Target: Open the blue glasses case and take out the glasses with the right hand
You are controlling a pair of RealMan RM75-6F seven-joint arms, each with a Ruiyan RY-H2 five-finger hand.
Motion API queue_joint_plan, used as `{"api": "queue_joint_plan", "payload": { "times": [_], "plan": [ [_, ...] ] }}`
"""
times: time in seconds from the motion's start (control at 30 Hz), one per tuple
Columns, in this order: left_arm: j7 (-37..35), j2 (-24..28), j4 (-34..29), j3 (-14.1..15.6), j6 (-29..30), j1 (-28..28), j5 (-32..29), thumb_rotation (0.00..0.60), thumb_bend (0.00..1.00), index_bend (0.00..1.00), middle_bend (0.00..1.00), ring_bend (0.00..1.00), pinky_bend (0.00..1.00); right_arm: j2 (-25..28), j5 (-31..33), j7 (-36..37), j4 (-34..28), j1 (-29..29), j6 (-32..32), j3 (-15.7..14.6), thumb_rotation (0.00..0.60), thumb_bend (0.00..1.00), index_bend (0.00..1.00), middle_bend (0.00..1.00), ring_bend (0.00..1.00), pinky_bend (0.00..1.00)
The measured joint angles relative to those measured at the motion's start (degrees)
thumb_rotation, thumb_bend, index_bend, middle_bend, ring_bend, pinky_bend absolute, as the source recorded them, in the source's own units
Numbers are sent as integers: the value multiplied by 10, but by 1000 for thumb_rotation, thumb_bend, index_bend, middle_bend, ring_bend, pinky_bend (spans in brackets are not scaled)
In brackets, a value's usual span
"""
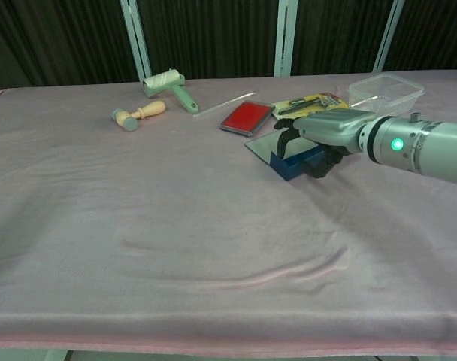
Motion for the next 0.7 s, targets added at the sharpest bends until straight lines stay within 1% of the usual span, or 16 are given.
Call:
{"api": "queue_joint_plan", "payload": {
  "times": [0.33,0.57,0.7],
  "plan": [
    [11,-2,-4,1,-4,-1,1,600,447,0,0,0,0,46,-73,13,-71,-31,23,-48,600,703,413,33,0,0],
    [27,-7,-6,2,-9,-2,1,600,447,0,0,0,0,105,-129,0,-122,-68,49,-105,600,703,400,30,0,0],
    [32,-8,-8,3,-13,-3,2,600,447,0,0,0,0,125,-152,10,-127,-87,65,-119,600,703,397,30,0,0]
  ]
}}
